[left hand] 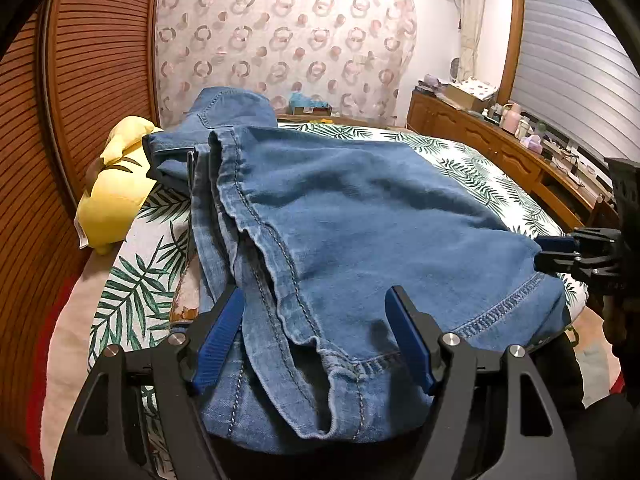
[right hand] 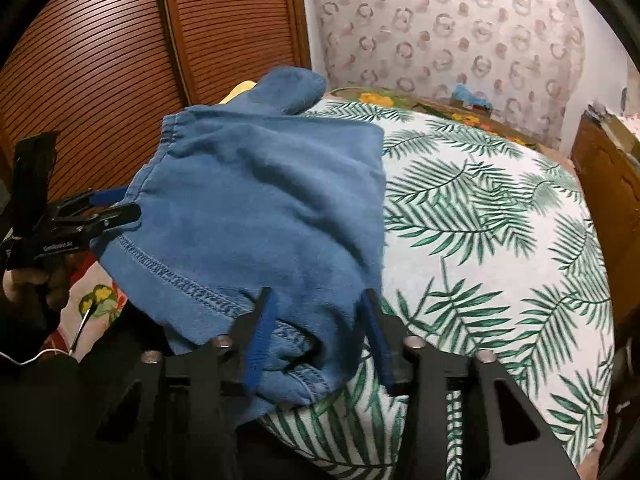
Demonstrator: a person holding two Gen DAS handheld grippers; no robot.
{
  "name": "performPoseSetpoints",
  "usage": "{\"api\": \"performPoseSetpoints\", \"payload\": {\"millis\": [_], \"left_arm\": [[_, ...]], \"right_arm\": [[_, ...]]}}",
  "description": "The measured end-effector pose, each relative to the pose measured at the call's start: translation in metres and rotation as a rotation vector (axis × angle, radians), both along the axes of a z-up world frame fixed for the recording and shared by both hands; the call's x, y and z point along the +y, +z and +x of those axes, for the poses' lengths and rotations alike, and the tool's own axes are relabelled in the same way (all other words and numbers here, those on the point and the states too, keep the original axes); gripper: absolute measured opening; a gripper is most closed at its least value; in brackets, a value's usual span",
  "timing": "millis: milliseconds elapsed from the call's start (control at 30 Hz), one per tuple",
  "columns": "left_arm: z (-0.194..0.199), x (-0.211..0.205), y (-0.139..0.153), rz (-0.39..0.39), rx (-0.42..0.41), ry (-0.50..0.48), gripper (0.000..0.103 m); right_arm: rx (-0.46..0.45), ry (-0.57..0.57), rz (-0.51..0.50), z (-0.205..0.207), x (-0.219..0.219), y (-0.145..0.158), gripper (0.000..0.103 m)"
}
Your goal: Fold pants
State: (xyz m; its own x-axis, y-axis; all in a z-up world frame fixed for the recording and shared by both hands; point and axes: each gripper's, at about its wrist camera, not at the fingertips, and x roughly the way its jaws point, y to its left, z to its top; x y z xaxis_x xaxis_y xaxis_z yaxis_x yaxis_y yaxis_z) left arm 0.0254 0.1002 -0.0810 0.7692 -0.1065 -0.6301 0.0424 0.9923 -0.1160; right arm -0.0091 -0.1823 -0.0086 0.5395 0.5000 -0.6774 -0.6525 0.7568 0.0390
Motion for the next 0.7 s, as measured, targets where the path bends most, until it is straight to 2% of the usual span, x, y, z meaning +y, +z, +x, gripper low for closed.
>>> {"api": "performPoseSetpoints", "payload": {"millis": [67, 133, 267, 367, 533, 600, 700], "left_arm": [[0.000, 0.000, 0.000, 0.004, 0.001, -0.002, 0.074], [0.000, 0.001, -0.001, 0.005, 0.000, -0.002, 0.074], [0.001, 0.003, -0.001, 0.003, 0.001, 0.000, 0.074], [0.001, 0.004, -0.002, 0.001, 0.001, 0.002, 0.074], [0.001, 0.007, -0.003, 0.006, 0.003, 0.006, 0.074], [0.001, 0.008, -0.003, 0.011, 0.005, 0.006, 0.074], [0.003, 0.009, -0.005, 0.030, 0.011, 0.012, 0.074]], "right_arm": [[-0.003, 0.012, -0.004, 0.000, 0.006, 0.003, 0.021], [-0.004, 0.025, -0.004, -0.004, 0.005, 0.003, 0.011], [-0.015, 0.036, 0.001, -0.014, 0.008, 0.007, 0.006], [-0.023, 0.038, 0.004, -0.024, 0.003, 0.012, 0.006], [0.005, 0.024, 0.017, -0.017, 0.002, 0.011, 0.006], [0.002, 0.005, 0.025, -0.014, 0.003, 0.014, 0.011], [-0.034, -0.018, 0.031, -0.008, 0.007, 0.020, 0.033]]}}
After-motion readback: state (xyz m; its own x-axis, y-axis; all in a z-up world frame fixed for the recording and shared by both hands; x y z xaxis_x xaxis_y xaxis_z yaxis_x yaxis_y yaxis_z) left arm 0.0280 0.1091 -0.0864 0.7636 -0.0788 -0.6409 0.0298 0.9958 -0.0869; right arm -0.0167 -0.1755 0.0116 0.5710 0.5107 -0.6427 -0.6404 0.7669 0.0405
